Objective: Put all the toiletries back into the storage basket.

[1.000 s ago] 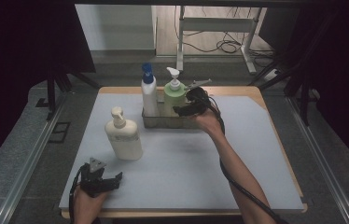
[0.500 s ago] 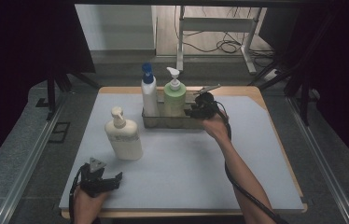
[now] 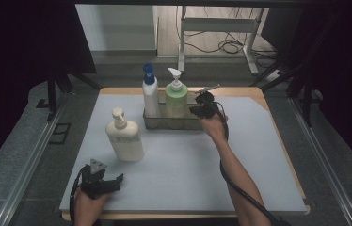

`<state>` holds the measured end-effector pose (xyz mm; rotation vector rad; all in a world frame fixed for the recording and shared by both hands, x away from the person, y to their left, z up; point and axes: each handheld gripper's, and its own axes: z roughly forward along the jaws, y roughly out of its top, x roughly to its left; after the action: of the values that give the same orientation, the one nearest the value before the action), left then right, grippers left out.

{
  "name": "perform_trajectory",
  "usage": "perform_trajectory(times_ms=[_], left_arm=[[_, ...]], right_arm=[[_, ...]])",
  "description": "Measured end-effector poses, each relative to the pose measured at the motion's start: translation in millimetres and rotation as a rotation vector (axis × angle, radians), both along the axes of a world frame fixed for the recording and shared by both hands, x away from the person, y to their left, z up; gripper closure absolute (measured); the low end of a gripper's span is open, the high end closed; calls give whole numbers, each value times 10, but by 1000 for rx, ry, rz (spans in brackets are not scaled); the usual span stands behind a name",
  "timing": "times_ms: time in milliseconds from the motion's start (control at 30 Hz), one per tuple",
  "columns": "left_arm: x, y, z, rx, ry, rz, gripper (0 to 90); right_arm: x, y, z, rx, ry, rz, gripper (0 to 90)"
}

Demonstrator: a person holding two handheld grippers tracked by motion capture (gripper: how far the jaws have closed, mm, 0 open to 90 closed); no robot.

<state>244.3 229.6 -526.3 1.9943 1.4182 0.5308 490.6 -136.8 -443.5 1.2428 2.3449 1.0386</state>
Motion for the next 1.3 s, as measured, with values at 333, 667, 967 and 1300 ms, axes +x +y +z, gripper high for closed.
perform_trajectory(times_ms=[333,667,967,1300], left_arm=[[0,1,0,1,0,0,101],[0,1,0,1,0,-1,100],[0,1,0,0,0,0,100],[0,0,0,0,0,-1,100]], right_arm=[[96,60,-69,-3,30,1,896],[133,108,-65,-3,53,-9,896],[134,203,-103,-7,65,6,896],[117,360,-118,-32,60,24,896]])
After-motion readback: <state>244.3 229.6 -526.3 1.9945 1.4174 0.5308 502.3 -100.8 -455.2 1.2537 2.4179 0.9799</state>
